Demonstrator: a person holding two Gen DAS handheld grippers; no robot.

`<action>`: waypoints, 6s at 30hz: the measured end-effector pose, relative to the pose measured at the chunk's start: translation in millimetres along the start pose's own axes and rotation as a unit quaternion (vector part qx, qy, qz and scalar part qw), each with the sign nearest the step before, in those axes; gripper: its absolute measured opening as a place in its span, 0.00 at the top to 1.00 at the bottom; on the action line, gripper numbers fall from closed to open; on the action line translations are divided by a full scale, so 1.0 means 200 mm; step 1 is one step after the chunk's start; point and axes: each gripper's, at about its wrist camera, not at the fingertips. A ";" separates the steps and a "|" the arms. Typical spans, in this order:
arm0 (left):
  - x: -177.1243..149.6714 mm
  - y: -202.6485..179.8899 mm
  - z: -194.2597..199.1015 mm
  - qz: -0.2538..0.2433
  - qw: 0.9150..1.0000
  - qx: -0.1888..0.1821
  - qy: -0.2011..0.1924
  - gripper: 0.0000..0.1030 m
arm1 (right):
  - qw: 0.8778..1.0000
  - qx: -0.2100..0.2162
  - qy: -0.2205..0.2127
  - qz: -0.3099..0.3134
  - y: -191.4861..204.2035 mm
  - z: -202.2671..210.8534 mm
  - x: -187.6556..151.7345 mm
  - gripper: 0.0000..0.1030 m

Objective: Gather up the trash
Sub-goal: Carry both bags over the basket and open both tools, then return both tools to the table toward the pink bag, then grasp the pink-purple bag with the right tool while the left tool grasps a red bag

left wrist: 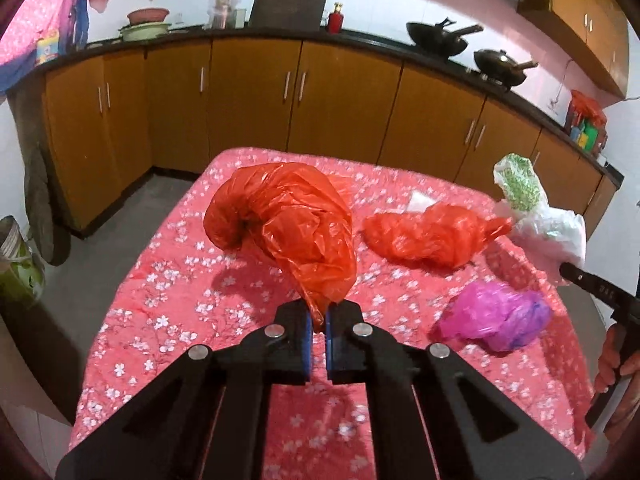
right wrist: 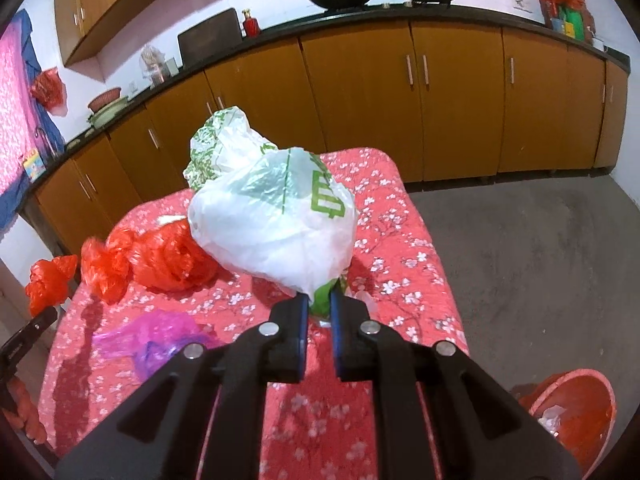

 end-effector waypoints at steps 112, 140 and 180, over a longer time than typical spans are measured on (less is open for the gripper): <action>-0.16 -0.39 0.08 -0.043 0.998 -0.014 0.035 0.49 | 0.999 0.039 0.021 0.014 -0.10 0.43 -0.23 0.66; -0.05 0.04 -0.11 0.020 0.999 0.048 0.003 0.38 | 0.993 0.051 0.050 0.093 0.43 -0.02 -0.31 0.70; 0.09 -0.03 -0.38 -0.013 0.998 0.040 0.037 0.94 | 0.998 -0.010 -0.008 0.067 0.34 -0.01 -0.25 0.72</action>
Point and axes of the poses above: each gripper's, at about its wrist camera, not at the fingertips, and z roughly against the way its jaws point, y to its left, x to its top, and after that the axes turned 8 degrees about -z, right-handed
